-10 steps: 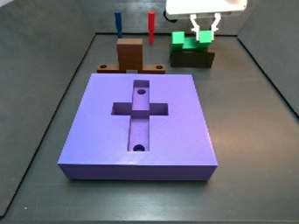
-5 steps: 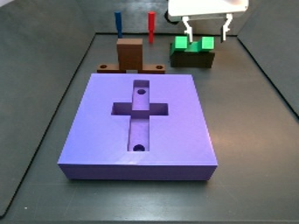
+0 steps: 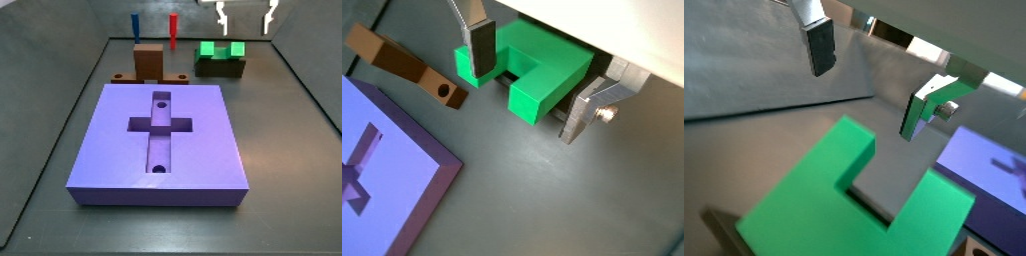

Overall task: Pick up the green object. Move up. Place the green object on the fixture. Regrasp the green object. Move to above the board. Insert the green object.
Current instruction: Regrasp the green object.

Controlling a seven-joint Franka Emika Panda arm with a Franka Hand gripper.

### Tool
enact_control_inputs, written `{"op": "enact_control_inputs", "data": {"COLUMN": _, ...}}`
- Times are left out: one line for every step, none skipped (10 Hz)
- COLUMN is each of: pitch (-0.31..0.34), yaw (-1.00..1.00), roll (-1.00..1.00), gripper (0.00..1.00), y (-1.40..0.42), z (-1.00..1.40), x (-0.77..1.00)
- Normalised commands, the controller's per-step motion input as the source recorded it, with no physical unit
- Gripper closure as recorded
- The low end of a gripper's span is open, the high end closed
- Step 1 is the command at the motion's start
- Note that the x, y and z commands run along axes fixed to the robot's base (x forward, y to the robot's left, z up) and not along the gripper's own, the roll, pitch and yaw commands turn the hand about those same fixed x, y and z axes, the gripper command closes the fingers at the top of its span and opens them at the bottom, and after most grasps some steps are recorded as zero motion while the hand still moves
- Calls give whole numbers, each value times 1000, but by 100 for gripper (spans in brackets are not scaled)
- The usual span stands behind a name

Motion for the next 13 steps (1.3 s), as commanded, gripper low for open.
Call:
{"op": "enact_control_inputs", "data": {"pitch": -194, "yaw": 217, "roll": 1000, "gripper": 0, "y": -183, "z": 154, "x": 77}}
{"op": "enact_control_inputs", "data": {"pitch": -134, "yaw": 223, "roll": 1000, "gripper": 0, "y": -131, "z": 77, "x": 51}}
{"op": "enact_control_inputs", "data": {"pitch": -134, "yaw": 291, "roll": 1000, "gripper": 0, "y": -160, "z": 0, "x": 0}}
{"op": "enact_control_inputs", "data": {"pitch": -149, "yaw": 360, "roll": 1000, "gripper": 0, "y": -80, "z": 31, "x": 0}}
{"op": "enact_control_inputs", "data": {"pitch": -146, "yaw": 406, "roll": 1000, "gripper": 0, "y": -11, "z": 49, "x": 57}}
{"op": "enact_control_inputs", "data": {"pitch": -111, "yaw": 320, "roll": 1000, "gripper": 0, "y": -60, "z": 49, "x": 34}}
{"op": "enact_control_inputs", "data": {"pitch": -91, "yaw": 331, "roll": 1000, "gripper": 0, "y": -51, "z": 40, "x": 14}}
{"op": "enact_control_inputs", "data": {"pitch": -86, "yaw": 340, "roll": 1000, "gripper": 0, "y": -46, "z": 34, "x": 9}}
{"op": "enact_control_inputs", "data": {"pitch": -40, "yaw": 314, "roll": 1000, "gripper": 0, "y": -49, "z": 26, "x": 0}}
{"op": "enact_control_inputs", "data": {"pitch": 0, "yaw": 249, "roll": 1000, "gripper": 0, "y": -63, "z": 0, "x": -17}}
{"op": "enact_control_inputs", "data": {"pitch": 0, "yaw": 246, "roll": 1000, "gripper": 0, "y": -66, "z": 0, "x": -31}}
{"op": "enact_control_inputs", "data": {"pitch": 40, "yaw": 274, "roll": 1000, "gripper": 0, "y": 0, "z": 0, "x": 0}}
{"op": "enact_control_inputs", "data": {"pitch": 129, "yaw": 337, "roll": 1000, "gripper": 0, "y": 0, "z": 0, "x": 109}}
